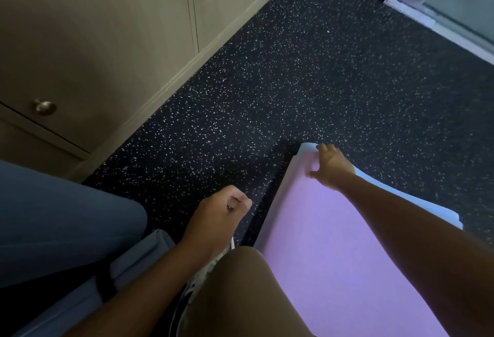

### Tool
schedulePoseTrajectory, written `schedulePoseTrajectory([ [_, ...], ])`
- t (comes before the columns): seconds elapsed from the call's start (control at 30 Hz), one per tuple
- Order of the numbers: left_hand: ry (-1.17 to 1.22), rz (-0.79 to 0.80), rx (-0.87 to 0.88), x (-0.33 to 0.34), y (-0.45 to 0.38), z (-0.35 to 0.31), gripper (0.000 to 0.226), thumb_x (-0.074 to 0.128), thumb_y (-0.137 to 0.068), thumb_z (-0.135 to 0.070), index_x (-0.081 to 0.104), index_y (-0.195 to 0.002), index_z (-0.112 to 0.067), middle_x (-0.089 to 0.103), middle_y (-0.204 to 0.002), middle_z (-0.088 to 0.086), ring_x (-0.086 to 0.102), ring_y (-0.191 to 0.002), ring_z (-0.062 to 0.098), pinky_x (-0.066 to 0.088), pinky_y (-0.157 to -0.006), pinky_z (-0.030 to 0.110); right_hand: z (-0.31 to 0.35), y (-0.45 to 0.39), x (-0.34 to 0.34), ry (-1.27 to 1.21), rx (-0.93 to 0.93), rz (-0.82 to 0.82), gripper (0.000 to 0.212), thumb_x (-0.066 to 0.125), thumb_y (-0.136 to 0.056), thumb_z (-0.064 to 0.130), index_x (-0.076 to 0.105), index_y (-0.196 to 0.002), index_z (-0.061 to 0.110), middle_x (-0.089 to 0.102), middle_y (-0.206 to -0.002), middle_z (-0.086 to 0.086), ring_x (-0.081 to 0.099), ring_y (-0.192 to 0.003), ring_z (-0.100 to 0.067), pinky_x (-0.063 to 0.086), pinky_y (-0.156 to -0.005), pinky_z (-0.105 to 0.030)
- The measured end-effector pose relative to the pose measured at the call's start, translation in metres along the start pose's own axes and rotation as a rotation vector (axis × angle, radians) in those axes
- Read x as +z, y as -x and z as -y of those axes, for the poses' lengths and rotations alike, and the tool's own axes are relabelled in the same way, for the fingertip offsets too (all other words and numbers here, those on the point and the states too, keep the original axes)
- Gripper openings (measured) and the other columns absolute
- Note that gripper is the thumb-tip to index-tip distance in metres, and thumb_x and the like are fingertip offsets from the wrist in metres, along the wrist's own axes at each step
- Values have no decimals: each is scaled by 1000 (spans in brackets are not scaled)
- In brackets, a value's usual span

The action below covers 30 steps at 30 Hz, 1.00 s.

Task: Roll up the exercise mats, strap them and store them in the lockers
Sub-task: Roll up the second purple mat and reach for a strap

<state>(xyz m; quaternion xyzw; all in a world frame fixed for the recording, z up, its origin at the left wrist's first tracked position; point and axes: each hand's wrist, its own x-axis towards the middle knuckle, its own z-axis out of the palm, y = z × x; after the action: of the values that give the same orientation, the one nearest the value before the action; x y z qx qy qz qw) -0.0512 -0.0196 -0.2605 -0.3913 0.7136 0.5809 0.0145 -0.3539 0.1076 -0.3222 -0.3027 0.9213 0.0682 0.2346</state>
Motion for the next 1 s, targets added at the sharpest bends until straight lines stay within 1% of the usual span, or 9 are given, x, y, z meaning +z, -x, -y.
schedulePoseTrajectory([
  [0.13, -12, 21, 22, 4, 2, -14, 11, 61, -100, -37, 69, -98, -29, 71, -92, -13, 66, -85, 3, 57, -82, 30, 3, 8, -4, -5, -7, 35, 77, 77, -87, 39, 37, -148, 12, 43, -143, -11, 49, -129, -30, 52, -92, -41],
  [0.27, -20, 36, 58, 4, 2, -29, 13, 61, -100, -39, 69, -98, -28, 71, -91, -12, 66, -84, 4, 57, -83, 33, 4, 16, -9, -15, -14, 52, 77, 84, -80, 40, 49, -142, 12, 44, -137, -11, 43, -129, -29, 48, -100, -42],
  [0.4, -36, 39, 87, 1, 9, -45, 15, 60, -100, -38, 69, -99, -27, 71, -92, -11, 67, -85, 8, 58, -85, 37, -1, 35, -25, -111, -27, 27, 66, 86, -79, 36, 55, -133, 13, 47, -131, -10, 45, -125, -29, 45, -95, -39],
  [0.53, -76, 58, 126, -4, 24, -72, 15, 61, -100, -40, 69, -100, -28, 71, -93, -12, 68, -85, 8, 58, -85, 40, -11, 66, -45, -223, -57, 11, 30, 67, -96, 27, 52, -119, 16, 59, -109, -10, 57, -88, -26, 47, -70, -35],
  [0.6, -117, 74, 159, -8, 33, -89, 11, 63, -99, -39, 69, -98, -30, 72, -93, -13, 67, -86, 7, 58, -84, 39, -18, 86, -58, -323, -74, -5, 13, 58, -100, 26, 50, -109, 20, 62, -89, -8, 55, -63, -23, 45, -53, -32],
  [0.67, -170, 75, 196, -12, 43, -109, 8, 64, -99, -37, 69, -96, -31, 72, -93, -15, 67, -87, 4, 58, -85, 38, -26, 111, -78, -363, -123, -24, 8, 56, -101, 23, 49, -104, 24, 60, -78, -2, 50, -54, -20, 41, -46, -28],
  [0.8, -250, 96, 272, -17, 67, -155, 6, 65, -99, -34, 69, -98, -29, 71, -94, -15, 66, -89, 1, 57, -88, 36, -51, 170, -117, -266, -193, -49, 19, 53, -99, 19, 50, -115, 29, 60, -81, 4, 61, -72, -27, 49, -65, -37],
  [0.9, -295, 108, 343, -16, 92, -193, 6, 66, -98, -36, 69, -98, -30, 71, -92, -18, 65, -84, -2, 56, -86, 34, -73, 216, -143, -301, -170, -57, 25, 53, -95, 14, 48, -108, 35, 64, -88, 1, 63, -76, -24, 50, -65, -35],
  [1.0, -368, 140, 408, -10, 123, -230, 10, 66, -98, -37, 68, -102, -27, 72, -92, -16, 64, -84, -3, 55, -86, 32, -95, 265, -170, -361, -177, -107, 23, 55, -91, 11, 50, -101, 31, 65, -88, 2, 63, -79, -20, 51, -67, -33],
])
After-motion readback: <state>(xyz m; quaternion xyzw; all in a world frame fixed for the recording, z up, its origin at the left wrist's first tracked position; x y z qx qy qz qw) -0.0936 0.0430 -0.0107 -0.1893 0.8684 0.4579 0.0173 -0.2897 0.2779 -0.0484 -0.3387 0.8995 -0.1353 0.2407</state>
